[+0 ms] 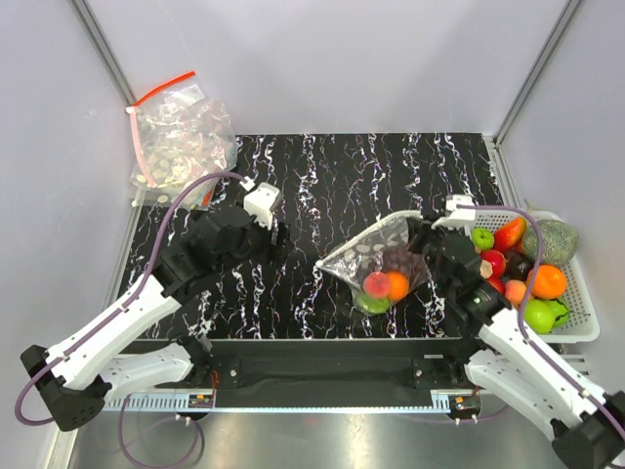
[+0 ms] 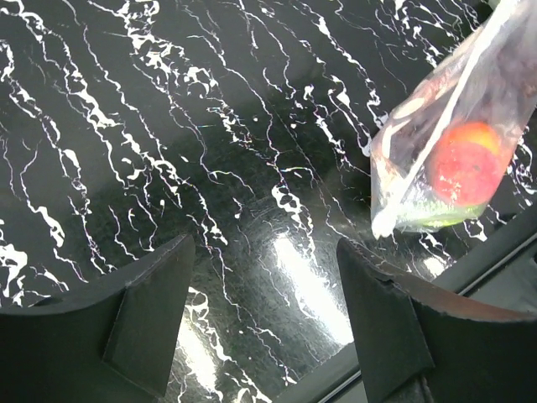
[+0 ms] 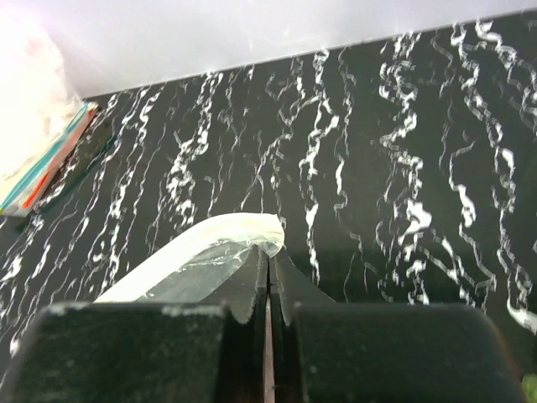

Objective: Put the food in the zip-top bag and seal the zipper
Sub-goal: Place the zipper food storage bag at the center of the board.

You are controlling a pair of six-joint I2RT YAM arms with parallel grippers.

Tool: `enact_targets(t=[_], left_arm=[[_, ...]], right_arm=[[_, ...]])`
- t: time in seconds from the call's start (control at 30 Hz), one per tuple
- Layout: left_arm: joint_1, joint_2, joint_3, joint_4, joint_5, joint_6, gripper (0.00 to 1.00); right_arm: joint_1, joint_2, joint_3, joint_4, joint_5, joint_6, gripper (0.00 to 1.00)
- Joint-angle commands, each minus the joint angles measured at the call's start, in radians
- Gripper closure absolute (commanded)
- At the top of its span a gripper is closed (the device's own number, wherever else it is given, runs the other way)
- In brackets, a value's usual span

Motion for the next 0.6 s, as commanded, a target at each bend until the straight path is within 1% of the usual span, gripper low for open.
enact_targets(t=[0.0, 0.03, 0.07, 0.1, 0.13, 0.17, 0.2, 0.23, 0.27, 0.3, 0.37, 0.43, 0.47, 0.53, 0.57], left_arm=[[0.015, -0.022, -0.008, 0.059, -0.014, -0.020, 0.26], [0.019, -0.026, -0.011, 0.057, -0.012, -0.020, 0.25], [0.019, -0.036, -0.012, 0.057, -0.012, -0.020, 0.25], [0.019, -0.042, -0.014, 0.056, -0.012, -0.020, 0.25], [0.021, -0.054, -0.018, 0.056, -0.011, -0.020, 0.25], [0.022, -0.060, -0.020, 0.054, -0.012, -0.020, 0.25], [0.022, -0.066, -0.025, 0.053, -0.012, -0.020, 0.25], [0.024, -0.080, -0.031, 0.056, -0.007, -0.017, 0.23], [0.022, -0.086, -0.034, 0.056, -0.009, -0.019, 0.23], [0.024, -0.095, -0.040, 0.057, -0.014, -0.020, 0.23], [0.024, -0.122, -0.052, 0.060, -0.023, -0.028, 0.19], [0.022, -0.148, -0.052, 0.053, -0.032, -0.040, 0.11], [0.022, -0.160, -0.052, 0.044, -0.033, -0.042, 0.10], [0.022, -0.197, -0.048, 0.018, -0.050, -0.050, 0.06], [0.022, -0.214, -0.048, 0.010, -0.056, -0.051, 0.04]], right_arm=[[-0.002, 0.082, 0.133, 0.171, 0.100, -0.059, 1.00], [-0.002, 0.134, 0.170, 0.169, 0.104, -0.067, 1.00], [-0.004, 0.157, 0.187, 0.165, 0.107, -0.070, 0.96], [-0.004, 0.178, 0.203, 0.142, 0.112, -0.067, 0.87], [-0.004, 0.218, 0.236, 0.123, 0.114, -0.063, 0.72], [-0.005, 0.237, 0.251, 0.108, 0.106, -0.057, 0.54], [-0.005, 0.255, 0.289, 0.055, 0.097, -0.055, 0.28], [-0.004, 0.278, 0.311, 0.018, 0.086, -0.047, 0.19], [-0.005, 0.283, 0.331, -0.015, 0.091, -0.026, 0.13], [-0.005, 0.284, 0.363, -0.082, 0.100, -0.015, 0.06], [-0.004, 0.257, 0.386, -0.142, 0.123, -0.012, 0.03], [-0.005, 0.197, 0.421, -0.179, 0.129, -0.017, 0.00], [-0.004, 0.173, 0.435, -0.200, 0.133, -0.012, 0.00], [-0.005, 0.105, 0.487, -0.304, 0.156, 0.002, 0.00], [-0.004, 0.079, 0.503, -0.344, 0.172, 0.041, 0.00]])
